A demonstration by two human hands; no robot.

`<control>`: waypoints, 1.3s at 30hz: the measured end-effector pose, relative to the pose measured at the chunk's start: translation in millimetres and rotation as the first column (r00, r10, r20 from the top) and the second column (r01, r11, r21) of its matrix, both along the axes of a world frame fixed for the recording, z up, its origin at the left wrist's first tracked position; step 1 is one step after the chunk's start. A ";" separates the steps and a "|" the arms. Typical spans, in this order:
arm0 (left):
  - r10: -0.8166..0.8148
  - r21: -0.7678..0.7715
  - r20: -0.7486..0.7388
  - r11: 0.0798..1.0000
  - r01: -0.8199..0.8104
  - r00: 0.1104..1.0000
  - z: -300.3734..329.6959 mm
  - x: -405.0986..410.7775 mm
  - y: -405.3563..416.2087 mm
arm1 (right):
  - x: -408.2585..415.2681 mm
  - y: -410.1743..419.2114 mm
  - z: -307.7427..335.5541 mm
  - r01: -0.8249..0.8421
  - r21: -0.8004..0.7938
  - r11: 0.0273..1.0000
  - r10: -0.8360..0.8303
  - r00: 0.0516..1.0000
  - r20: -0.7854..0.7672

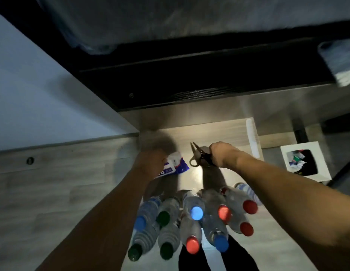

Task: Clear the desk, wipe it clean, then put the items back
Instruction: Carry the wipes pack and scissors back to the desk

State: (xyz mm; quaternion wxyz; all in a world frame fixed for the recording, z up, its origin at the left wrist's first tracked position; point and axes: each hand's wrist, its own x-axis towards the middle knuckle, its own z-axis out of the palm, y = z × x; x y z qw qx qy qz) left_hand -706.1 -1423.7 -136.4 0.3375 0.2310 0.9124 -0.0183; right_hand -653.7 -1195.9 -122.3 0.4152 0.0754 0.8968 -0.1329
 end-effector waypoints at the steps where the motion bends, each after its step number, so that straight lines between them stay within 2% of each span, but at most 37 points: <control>1: 0.012 0.020 -0.072 1.000 -0.011 0.997 17.0 0.1 0.7 | 1.8 1.8 17.3 0.046 0.015 0.999 -0.045 0.998 -0.031; 5: 0.033 0.045 -0.276 0.999 -0.022 0.961 89.8 12.8 10.5 | 23.0 15.3 91.6 0.244 0.054 0.968 -0.232 0.957 -0.173; 8: 0.024 0.076 -0.314 0.997 0.000 0.949 134.2 30.2 26.5 | 52.3 25.3 132.7 0.405 0.033 0.914 -0.377 0.875 -0.302; 14: -0.147 0.141 -0.392 0.966 0.217 0.908 189.1 77.2 93.4 | 124.4 66.0 187.0 0.602 -0.025 0.798 -0.551 0.711 -0.437; 19: -0.317 0.141 -0.492 0.890 0.434 0.811 212.9 128.6 165.7 | 207.8 115.4 222.1 0.741 -0.099 0.664 -0.664 0.523 -0.535; 28: -0.605 0.097 -0.542 0.644 0.759 0.583 243.8 291.3 353.7 | 434.9 230.3 254.8 0.941 -0.194 0.276 -0.801 0.114 -0.588; 31: -0.670 0.093 -0.574 0.518 0.850 0.471 253.8 365.8 420.0 | 520.9 265.4 260.6 0.962 -0.238 0.136 -0.809 -0.031 -0.587; 35: -0.758 0.053 -0.587 0.315 0.948 0.285 263.2 462.2 496.0 | 620.3 301.1 264.1 0.973 -0.227 -0.031 -0.793 -0.162 -0.587; 39: -0.790 0.018 -0.593 0.182 0.983 0.157 269.8 544.0 559.5 | 697.6 327.7 263.8 0.958 -0.223 -0.180 -0.776 -0.277 -0.566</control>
